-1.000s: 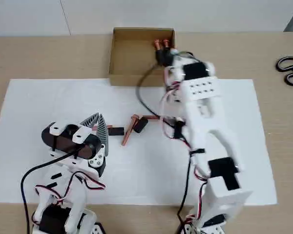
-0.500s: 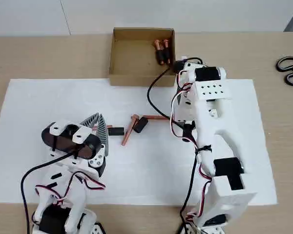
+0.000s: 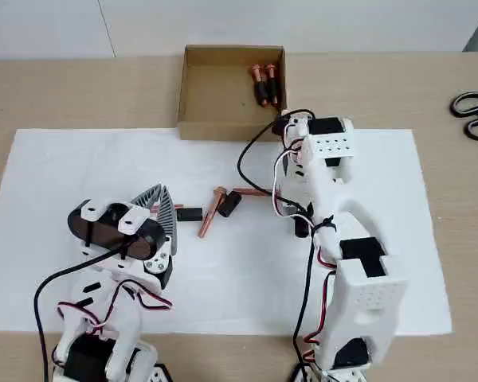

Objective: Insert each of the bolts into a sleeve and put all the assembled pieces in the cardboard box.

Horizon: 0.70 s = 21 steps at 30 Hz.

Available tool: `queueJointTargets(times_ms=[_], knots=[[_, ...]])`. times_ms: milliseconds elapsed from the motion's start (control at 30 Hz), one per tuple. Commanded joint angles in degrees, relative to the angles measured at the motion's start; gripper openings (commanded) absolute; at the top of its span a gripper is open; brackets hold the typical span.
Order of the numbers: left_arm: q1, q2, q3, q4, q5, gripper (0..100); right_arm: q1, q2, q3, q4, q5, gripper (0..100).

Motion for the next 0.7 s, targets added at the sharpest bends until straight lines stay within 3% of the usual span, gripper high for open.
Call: queueJointTargets(times_ms=[0, 233, 433, 667], knots=[[-0.09, -0.62, -0.31, 0.00, -0.18, 1, 0.66, -0.31, -0.62, -1.89, 0.53, 0.7], [-0.09, -0.62, -0.31, 0.00, -0.18, 1, 0.66, -0.31, -0.62, -2.24, 0.62, 1.2], [-0.09, -0.62, -0.31, 0.00, -0.18, 1, 0.66, -0.40, -0.62, -0.57, 0.62, 10.2], [0.00, -0.62, -0.31, 0.00, -0.18, 1, 0.66, -0.75, -1.23, 0.75, 0.53, 11.0]])
